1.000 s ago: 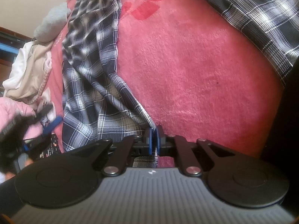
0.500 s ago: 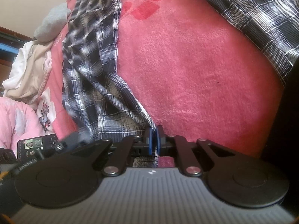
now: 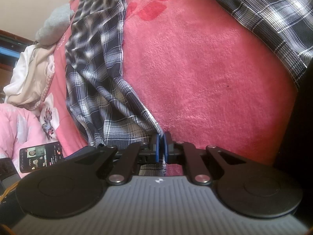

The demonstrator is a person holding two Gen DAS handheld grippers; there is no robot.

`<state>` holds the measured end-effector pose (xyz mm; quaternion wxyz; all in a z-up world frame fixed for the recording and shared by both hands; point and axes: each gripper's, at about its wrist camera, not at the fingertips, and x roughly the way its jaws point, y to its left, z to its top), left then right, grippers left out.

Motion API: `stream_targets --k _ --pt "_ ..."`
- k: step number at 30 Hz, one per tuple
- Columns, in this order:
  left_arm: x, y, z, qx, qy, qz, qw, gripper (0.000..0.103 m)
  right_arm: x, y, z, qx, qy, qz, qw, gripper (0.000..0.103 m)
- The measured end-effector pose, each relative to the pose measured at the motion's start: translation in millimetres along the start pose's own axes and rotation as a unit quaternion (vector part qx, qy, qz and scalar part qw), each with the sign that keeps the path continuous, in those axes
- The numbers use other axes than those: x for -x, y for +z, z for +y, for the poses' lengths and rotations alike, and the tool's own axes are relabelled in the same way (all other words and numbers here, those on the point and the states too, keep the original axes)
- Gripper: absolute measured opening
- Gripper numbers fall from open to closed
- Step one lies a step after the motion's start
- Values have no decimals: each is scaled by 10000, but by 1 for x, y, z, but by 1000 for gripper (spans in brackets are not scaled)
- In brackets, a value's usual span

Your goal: Fold clothes

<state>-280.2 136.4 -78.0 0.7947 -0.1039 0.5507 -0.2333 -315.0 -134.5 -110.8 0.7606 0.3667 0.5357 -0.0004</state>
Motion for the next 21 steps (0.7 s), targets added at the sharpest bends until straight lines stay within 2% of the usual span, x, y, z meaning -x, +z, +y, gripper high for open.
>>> stream_targets --k 7,11,13,21 --pt "-7 -2 26 889 -434 112 9950 48 0 0 0 -20 22 2 10000 6" --pt "-5 -3 36 1241 -536 -33 9908 18 0 0 -1 -17 28 6 10000 6" --pt "-1 -3 40 1343 -517 -120 9895 9 0 0 0 -17 31 7 10000 6" --pt "29 -8 45 1624 -466 -430 9847 7 -1 1 -1 -25 53 10 10000 6"
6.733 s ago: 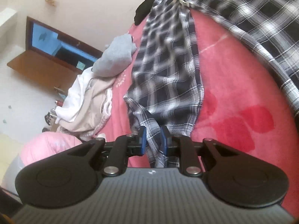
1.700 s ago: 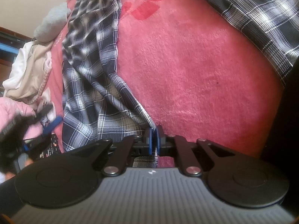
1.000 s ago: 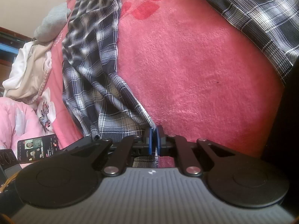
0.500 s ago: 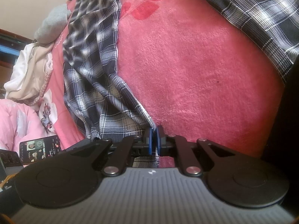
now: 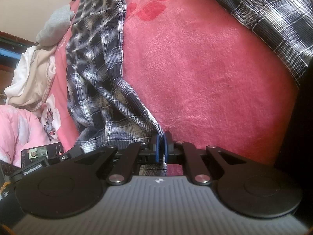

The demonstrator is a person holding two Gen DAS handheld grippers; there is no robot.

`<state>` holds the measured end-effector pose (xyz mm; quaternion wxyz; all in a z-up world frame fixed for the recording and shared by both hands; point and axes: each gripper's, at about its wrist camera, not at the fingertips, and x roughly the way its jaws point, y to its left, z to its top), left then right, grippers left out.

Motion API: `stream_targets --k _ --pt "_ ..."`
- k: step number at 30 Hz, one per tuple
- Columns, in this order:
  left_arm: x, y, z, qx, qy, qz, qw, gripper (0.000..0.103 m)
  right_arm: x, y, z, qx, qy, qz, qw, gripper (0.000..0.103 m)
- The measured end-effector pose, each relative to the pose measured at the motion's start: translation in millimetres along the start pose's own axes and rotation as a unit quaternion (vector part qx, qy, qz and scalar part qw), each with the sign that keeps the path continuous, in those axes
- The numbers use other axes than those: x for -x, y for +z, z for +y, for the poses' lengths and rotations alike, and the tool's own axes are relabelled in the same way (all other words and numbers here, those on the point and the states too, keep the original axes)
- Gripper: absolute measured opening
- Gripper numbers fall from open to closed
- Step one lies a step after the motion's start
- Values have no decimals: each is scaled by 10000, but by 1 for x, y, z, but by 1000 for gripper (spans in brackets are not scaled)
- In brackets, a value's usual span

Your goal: Fold clothes

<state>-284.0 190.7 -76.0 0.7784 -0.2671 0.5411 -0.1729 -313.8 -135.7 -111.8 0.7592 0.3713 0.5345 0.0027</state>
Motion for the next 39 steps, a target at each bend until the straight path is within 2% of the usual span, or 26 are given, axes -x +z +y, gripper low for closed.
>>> stream_targets --k 3,5,9,13,18,20,21,22,24,27,31,34,38,39 --pt "16 -5 2 64 203 -156 9997 6 0 0 0 2 11 -6 10000 6" --pt "27 -10 6 145 483 -220 9985 6 1 0 0 6 21 -9 10000 6" --pt "28 -24 20 293 1018 64 9944 5 2 0 0 20 41 -14 10000 6" --pt "22 -29 29 320 1111 172 9931 10 2 0 -1 30 62 -10 10000 6" --pt "34 -17 35 193 847 -44 9962 35 4 2 -4 -105 193 35 9998 6" --pt "37 -14 37 234 739 -136 9969 47 6 4 -8 -253 354 91 9990 13" --pt "37 -13 37 263 722 -165 9969 47 7 5 -9 -326 423 131 9985 23" --pt "36 -12 38 246 723 -154 9970 47 8 5 -11 -385 497 171 9979 30" --pt "29 -13 35 123 822 -90 9965 47 8 6 -10 -405 533 267 9974 33" --pt "20 -14 30 -64 1017 -47 9948 38 3 4 -2 -195 366 493 9979 41" --pt "16 -18 22 -367 1313 -26 9907 25 0 0 5 84 221 673 9975 41" --pt "17 -21 17 -418 1345 -66 9900 11 -2 -1 4 50 185 650 9977 41" --pt "21 -24 9 -471 1474 -133 9879 8 -3 -2 4 173 147 627 9978 39" --pt "22 -23 7 -468 1477 -141 9878 7 -3 -3 4 242 133 628 9976 35"
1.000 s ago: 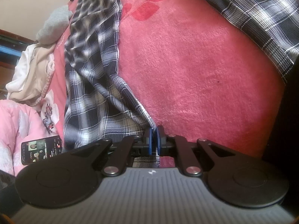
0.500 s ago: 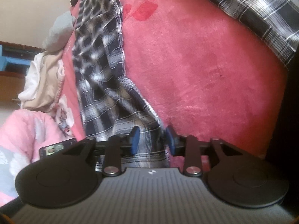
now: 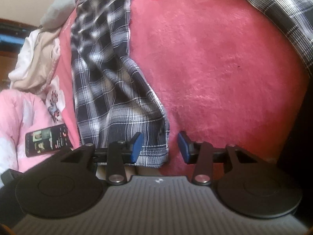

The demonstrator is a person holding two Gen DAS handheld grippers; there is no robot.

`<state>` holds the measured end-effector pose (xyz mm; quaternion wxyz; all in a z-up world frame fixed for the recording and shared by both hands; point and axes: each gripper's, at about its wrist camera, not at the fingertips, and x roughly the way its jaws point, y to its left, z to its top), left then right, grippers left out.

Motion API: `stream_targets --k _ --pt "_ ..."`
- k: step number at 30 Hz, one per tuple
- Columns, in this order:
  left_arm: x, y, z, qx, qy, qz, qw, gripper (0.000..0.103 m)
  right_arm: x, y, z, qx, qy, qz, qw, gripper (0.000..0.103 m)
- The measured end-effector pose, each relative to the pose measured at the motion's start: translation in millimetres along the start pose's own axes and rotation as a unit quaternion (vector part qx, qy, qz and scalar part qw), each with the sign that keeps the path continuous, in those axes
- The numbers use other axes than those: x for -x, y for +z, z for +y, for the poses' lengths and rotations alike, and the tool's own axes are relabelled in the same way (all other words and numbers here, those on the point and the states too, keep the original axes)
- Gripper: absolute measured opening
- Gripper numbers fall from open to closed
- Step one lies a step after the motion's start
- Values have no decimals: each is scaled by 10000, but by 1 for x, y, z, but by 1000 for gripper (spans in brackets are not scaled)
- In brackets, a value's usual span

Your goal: Fold clothes

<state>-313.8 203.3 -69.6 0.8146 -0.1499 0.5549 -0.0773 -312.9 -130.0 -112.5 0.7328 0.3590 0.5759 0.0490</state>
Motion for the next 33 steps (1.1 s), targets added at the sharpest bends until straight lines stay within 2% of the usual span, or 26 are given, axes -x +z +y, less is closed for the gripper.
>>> stream_targets --k 1,4,10,17,23,29,33 --pt "3 1 1 56 -17 7 10000 7 0 0 1 66 -8 2 10000 24" --pt "12 4 3 246 -65 15 9997 7 -1 -2 7 266 39 -8 9996 3" --pt "41 8 2 493 -37 -38 9988 4 36 -3 20 726 250 -425 9961 2" --pt "68 4 -5 347 150 -290 9989 4 71 -8 23 814 601 -543 9934 2" --pt "59 3 5 453 385 -172 9981 4 56 -20 21 776 447 -335 9954 2" --pt "72 6 11 429 640 -499 9958 4 55 -25 35 885 529 -375 9940 2" --pt "49 -5 17 457 818 -96 9956 4 42 -29 32 954 346 -140 9947 2"
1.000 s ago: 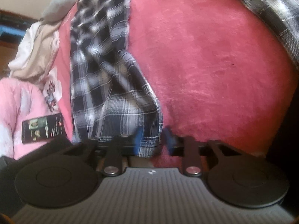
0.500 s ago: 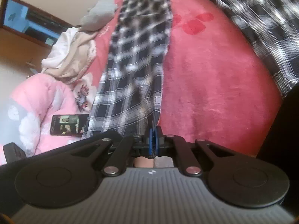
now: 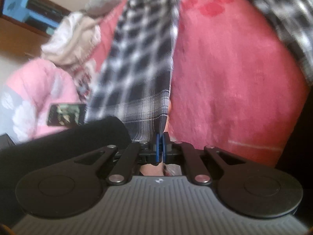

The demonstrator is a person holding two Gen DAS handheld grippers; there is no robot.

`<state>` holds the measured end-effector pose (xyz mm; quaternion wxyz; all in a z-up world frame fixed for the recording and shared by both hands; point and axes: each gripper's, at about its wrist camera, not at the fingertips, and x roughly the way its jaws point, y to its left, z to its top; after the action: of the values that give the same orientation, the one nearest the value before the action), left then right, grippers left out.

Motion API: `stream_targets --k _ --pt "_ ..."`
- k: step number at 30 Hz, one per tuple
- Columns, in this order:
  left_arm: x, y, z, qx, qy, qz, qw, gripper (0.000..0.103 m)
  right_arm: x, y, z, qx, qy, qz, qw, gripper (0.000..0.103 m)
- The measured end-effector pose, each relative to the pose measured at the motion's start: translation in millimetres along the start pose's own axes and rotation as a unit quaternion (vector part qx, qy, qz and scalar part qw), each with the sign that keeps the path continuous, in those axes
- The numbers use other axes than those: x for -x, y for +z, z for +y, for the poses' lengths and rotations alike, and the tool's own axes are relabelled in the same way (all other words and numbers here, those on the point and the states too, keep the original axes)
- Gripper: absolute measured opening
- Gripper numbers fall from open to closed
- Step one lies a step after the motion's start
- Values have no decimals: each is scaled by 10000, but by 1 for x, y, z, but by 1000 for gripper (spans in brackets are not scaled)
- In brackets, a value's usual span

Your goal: Fold clothes

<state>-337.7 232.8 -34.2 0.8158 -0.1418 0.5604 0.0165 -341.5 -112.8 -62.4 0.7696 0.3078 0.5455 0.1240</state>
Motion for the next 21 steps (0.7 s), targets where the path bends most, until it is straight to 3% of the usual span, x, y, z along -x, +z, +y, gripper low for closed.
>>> stream_targets --k 2,6,8,10,15,18,21 --pt "7 -2 -2 83 -65 -77 9999 4 -4 -1 -3 -95 -55 88 9999 2" --pt "18 2 -12 -365 124 -352 9986 4 27 8 17 215 142 -364 9990 2" --pt "23 3 -17 -576 215 -472 9970 4 27 7 16 256 115 -336 9990 2" --pt "-2 -5 -4 -186 137 81 9997 4 8 2 -1 -58 -41 -3 10000 2" --pt "20 1 -7 -369 168 -290 9988 4 14 3 -3 -90 48 -113 9999 2" --pt "4 1 -3 -257 211 21 9994 4 18 4 -1 0 42 -121 9999 2" --pt "-13 -7 -5 -351 251 235 9988 5 -1 -1 -15 -275 -155 217 9993 2"
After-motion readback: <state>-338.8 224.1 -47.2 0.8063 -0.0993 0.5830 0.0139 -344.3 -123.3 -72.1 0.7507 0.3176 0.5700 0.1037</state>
